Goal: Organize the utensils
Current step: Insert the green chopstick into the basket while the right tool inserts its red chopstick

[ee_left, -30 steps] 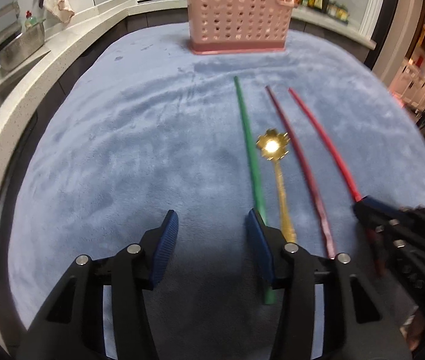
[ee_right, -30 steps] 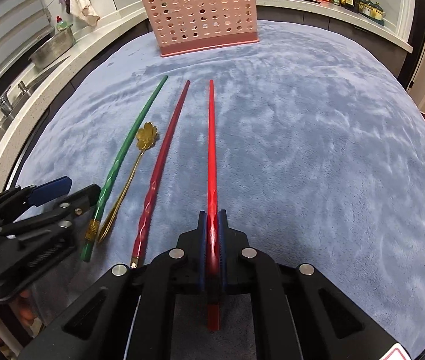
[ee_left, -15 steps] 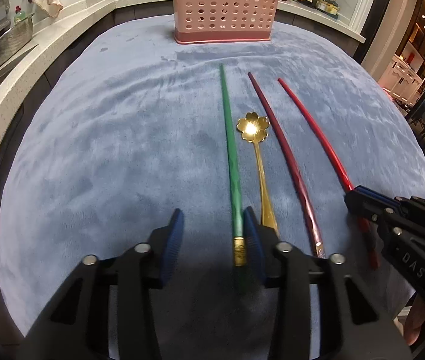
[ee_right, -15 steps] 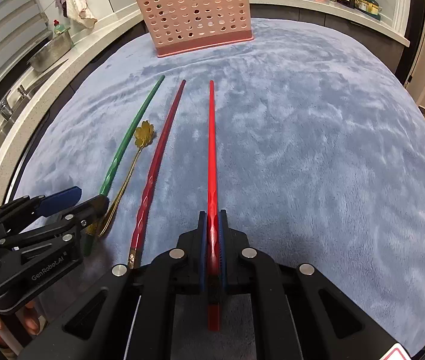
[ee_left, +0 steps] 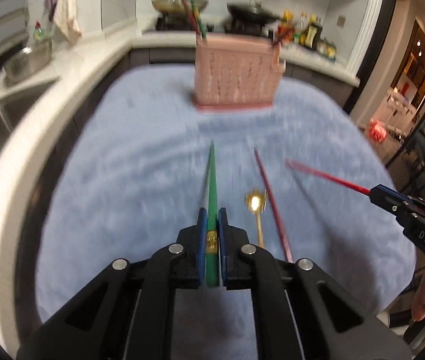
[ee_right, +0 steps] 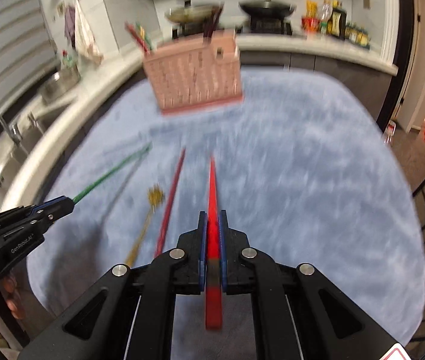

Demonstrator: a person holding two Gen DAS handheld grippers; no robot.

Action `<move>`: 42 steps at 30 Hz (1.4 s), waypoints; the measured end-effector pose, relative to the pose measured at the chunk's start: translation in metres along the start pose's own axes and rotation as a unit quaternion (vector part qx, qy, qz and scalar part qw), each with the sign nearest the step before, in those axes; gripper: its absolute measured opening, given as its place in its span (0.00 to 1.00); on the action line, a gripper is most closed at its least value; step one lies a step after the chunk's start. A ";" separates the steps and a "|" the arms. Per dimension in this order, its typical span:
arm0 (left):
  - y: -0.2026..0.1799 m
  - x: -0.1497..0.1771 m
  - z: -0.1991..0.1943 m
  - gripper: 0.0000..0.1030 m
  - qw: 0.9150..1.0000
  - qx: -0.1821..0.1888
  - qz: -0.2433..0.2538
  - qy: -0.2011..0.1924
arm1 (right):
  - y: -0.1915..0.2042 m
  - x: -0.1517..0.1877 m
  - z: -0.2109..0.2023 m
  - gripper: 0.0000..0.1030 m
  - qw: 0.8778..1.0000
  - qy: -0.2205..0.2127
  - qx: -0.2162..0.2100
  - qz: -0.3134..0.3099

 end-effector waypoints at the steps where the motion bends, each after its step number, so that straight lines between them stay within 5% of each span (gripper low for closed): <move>1: 0.001 -0.013 -0.004 0.07 1.000 -0.001 0.000 -0.013 | -0.001 -0.013 -0.005 0.06 1.000 -0.015 0.002 0.000; 8: 0.004 -0.108 -0.013 0.06 0.995 -0.008 0.009 -0.099 | -0.009 -0.099 -0.019 0.06 0.995 -0.102 0.001 -0.002; 25: -0.013 -0.316 0.029 0.06 0.970 0.002 0.007 -0.241 | 0.011 -0.281 0.030 0.06 0.974 -0.210 -0.062 0.048; 31: -0.009 -0.332 0.068 0.06 0.973 0.000 0.004 -0.232 | 0.018 -0.314 0.074 0.06 0.974 -0.213 -0.059 0.051; 42: -0.003 -0.284 0.130 0.11 0.986 -0.024 0.009 -0.168 | 0.013 -0.272 0.150 0.13 0.989 -0.145 -0.013 0.016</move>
Point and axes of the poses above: each gripper's, at about its wrist camera, not at the fingertips, and z roughly the way its jaws point, y to its left, x to its underside, the point moved 7 cm from there along z, roughly the way its jaws point, and after that the axes turned 13 degrees about -y, right-handed, at the moved point
